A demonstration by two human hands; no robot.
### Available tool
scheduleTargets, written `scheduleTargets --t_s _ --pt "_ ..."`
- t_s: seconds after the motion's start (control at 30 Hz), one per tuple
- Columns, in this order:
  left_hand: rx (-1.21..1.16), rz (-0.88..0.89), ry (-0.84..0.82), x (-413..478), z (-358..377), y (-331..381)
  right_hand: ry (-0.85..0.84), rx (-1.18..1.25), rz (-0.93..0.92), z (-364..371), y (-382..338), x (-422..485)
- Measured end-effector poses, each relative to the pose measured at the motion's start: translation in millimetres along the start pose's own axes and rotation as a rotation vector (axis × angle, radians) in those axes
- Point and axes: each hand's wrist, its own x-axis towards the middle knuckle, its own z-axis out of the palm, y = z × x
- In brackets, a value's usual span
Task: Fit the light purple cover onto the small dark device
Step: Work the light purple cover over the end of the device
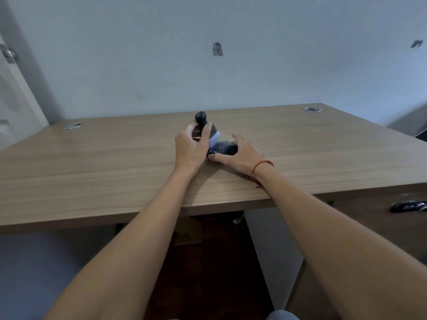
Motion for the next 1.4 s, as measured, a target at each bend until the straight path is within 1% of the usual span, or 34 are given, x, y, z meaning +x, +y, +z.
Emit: scheduleTargets --t_s 0.07,0.13,0.23,0.37,0.5,0.6,0.63,0.73,0.77,0.9,0.93,1.03,1.1,1.13,1.2,1.27,1.33,1.4 --pt "-0.015 0.001 -0.062 -0.9 0.7 3.3 -0.036 -0.033 -0.015 -1.1 0.7 2.4" --pt "0.033 -0.009 -0.109 4.3 1.1 2.6 -0.034 -0.077 -0.044 -2.1 -0.1 2.1" --pt "0.096 -0.025 -0.091 12.1 -2.0 -3.0 -0.003 -0.092 -0.057 -0.5 -0.7 1.8" --pt "-0.06 -0.078 -0.051 6.5 -2.7 -3.6 0.036 -0.124 -0.076 2.8 -0.6 3.8" --pt "-0.007 -0.002 -0.039 4.9 -2.8 -6.2 0.02 -0.138 -0.098 2.3 1.4 6.2" --pt "-0.015 -0.024 -0.087 5.9 -1.4 -7.3 0.007 -0.126 -0.096 -0.2 0.9 3.6" --pt "-0.043 -0.051 -0.104 5.6 -1.9 -6.5 0.001 -0.121 -0.092 -0.7 1.1 3.2" --pt "-0.256 -0.199 -0.143 6.1 -6.1 -6.5 -0.011 -0.089 -0.062 -2.3 0.0 1.0" --pt "-0.29 -0.219 -0.15 5.2 -7.0 -6.6 -0.015 -0.079 -0.054 -2.7 0.4 1.7" --pt "-0.116 -0.124 -0.033 3.5 -7.5 -8.0 -0.037 -0.059 -0.039 -2.5 1.4 0.8" --pt "-0.119 -0.128 -0.038 3.6 -8.0 -7.6 -0.043 -0.05 -0.038 -2.9 0.9 -0.3" --pt "-0.259 -0.22 -0.172 4.9 -8.3 -8.0 -0.065 -0.003 -0.038 -5.9 0.6 -1.0" --pt "-0.299 -0.239 -0.214 5.4 -8.8 -9.0 -0.093 0.027 -0.044 -8.2 0.7 -0.8" --pt "-0.279 -0.223 -0.206 6.0 -8.2 -9.8 -0.108 0.038 -0.048 -9.0 1.6 0.0" --pt "-0.157 -0.162 -0.179 8.1 -6.4 -9.9 -0.13 0.057 -0.061 -10.0 4.5 2.4" --pt "-0.05 -0.125 -0.2 10.4 -6.6 -5.8 -0.138 0.073 -0.073 -10.2 6.7 4.7" --pt "-0.02 -0.135 -0.27 13.9 -10.4 -2.6 -0.136 0.092 -0.082 -10.9 7.5 5.8" --pt "-0.053 -0.169 -0.393 18.1 -20.2 2.7 -0.146 0.104 -0.075 -12.0 5.9 3.9"
